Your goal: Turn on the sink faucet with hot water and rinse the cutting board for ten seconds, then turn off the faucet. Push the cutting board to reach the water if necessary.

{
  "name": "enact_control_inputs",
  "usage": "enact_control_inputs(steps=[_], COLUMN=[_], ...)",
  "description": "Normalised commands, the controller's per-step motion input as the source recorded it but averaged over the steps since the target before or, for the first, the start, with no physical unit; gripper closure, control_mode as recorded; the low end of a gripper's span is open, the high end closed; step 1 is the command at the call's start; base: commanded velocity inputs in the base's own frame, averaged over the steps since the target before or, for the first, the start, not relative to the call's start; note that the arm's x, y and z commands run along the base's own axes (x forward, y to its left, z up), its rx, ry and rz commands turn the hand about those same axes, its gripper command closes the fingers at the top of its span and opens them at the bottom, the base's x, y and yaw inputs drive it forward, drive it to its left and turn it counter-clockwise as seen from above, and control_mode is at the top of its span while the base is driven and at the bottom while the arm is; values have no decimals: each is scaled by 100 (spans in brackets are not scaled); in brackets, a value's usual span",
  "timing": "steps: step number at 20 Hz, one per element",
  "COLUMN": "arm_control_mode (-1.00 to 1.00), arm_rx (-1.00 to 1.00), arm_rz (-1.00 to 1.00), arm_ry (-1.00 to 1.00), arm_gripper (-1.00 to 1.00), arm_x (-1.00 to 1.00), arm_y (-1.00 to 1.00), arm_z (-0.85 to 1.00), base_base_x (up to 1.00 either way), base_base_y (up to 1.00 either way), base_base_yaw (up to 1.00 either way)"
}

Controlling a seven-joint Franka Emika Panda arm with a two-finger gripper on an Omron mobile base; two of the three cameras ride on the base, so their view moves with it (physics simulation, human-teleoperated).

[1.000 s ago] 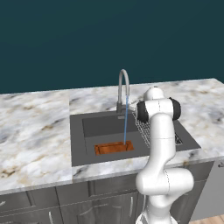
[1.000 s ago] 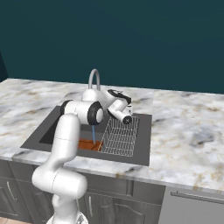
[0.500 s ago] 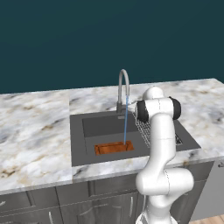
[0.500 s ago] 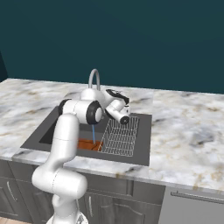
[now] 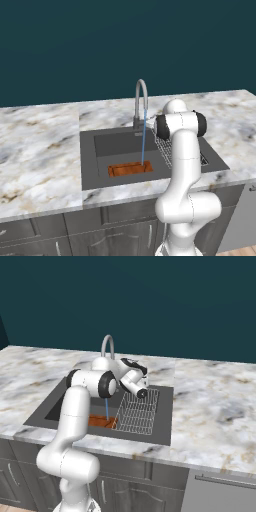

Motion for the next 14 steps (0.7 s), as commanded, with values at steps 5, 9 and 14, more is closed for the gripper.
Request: enact_control_inputs(steps=[5,9,14], arm_control_mode=[-100,-100,-100], arm_rx=[0,0,-1], arm_rz=[0,0,0], arm_ry=[0,0,0], arm_gripper=[-100,-100,-100], arm_x=[20,13,9], arm_y=[48,54,61], arm_z=[41,46,47], base_base_x=[0,0,0], base_base_y=[0,0,0], base_base_yaw=[0,0,0])
